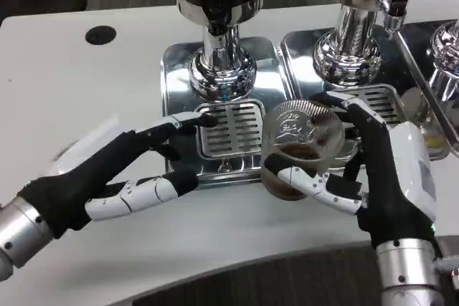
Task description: Grasp the cup under the faucet to collect the drink, then remove the cup.
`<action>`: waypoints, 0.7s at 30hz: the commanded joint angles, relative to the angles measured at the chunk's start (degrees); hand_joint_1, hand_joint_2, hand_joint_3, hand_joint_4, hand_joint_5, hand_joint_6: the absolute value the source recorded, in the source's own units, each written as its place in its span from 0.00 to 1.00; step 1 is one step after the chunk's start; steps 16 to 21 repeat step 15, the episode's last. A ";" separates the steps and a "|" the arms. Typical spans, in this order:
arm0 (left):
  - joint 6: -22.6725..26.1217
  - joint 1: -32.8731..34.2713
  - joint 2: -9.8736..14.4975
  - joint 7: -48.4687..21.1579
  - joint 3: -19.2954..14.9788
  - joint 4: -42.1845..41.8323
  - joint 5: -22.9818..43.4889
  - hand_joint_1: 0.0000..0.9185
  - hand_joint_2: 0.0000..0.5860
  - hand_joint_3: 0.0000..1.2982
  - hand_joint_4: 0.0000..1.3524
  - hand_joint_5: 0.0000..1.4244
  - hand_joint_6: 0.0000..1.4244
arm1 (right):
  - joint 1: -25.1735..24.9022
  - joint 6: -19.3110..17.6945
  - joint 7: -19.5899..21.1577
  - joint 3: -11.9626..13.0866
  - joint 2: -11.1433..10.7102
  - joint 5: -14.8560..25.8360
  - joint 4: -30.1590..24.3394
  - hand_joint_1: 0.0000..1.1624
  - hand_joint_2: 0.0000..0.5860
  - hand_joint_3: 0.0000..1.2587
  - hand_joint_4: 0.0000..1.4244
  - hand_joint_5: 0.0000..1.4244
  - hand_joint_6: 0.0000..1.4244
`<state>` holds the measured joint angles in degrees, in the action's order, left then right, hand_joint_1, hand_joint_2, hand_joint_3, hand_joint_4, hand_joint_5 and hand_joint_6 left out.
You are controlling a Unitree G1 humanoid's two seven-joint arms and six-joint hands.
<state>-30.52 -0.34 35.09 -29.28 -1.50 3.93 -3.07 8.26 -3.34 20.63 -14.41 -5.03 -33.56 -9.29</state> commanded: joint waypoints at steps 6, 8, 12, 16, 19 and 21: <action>0.63 -0.22 -0.10 0.84 0.04 -0.08 -1.22 0.00 0.21 0.15 0.08 0.11 0.26 | -1.68 -2.65 0.34 0.35 0.39 0.68 -0.61 0.62 0.38 0.42 0.43 0.60 0.83; 0.63 -0.13 -0.08 0.83 0.03 0.00 -1.19 0.00 0.21 0.15 0.08 0.11 0.26 | -1.84 -2.69 0.37 0.45 0.32 0.69 -0.52 0.62 0.38 0.42 0.43 0.60 0.83; 0.64 -0.18 -0.07 0.96 -0.12 0.05 -1.19 0.00 0.21 0.15 0.08 0.11 0.26 | -2.05 -2.91 0.40 0.55 0.30 0.95 -0.33 0.63 0.39 0.42 0.43 0.60 0.83; 0.88 -0.24 -0.08 1.13 -0.32 0.11 -1.13 0.00 0.21 0.15 0.08 0.11 0.26 | -2.21 -2.98 0.30 0.59 0.29 1.16 -0.19 0.63 0.39 0.42 0.43 0.60 0.83; 0.88 -0.24 -0.08 1.13 -0.32 0.11 -1.13 0.00 0.21 0.15 0.08 0.11 0.26 | -2.21 -2.98 0.30 0.59 0.29 1.16 -0.19 0.63 0.39 0.42 0.43 0.60 0.83; 0.88 -0.24 -0.08 1.13 -0.32 0.11 -1.13 0.00 0.21 0.15 0.08 0.11 0.26 | -2.21 -2.98 0.30 0.59 0.29 1.16 -0.19 0.63 0.39 0.42 0.43 0.60 0.83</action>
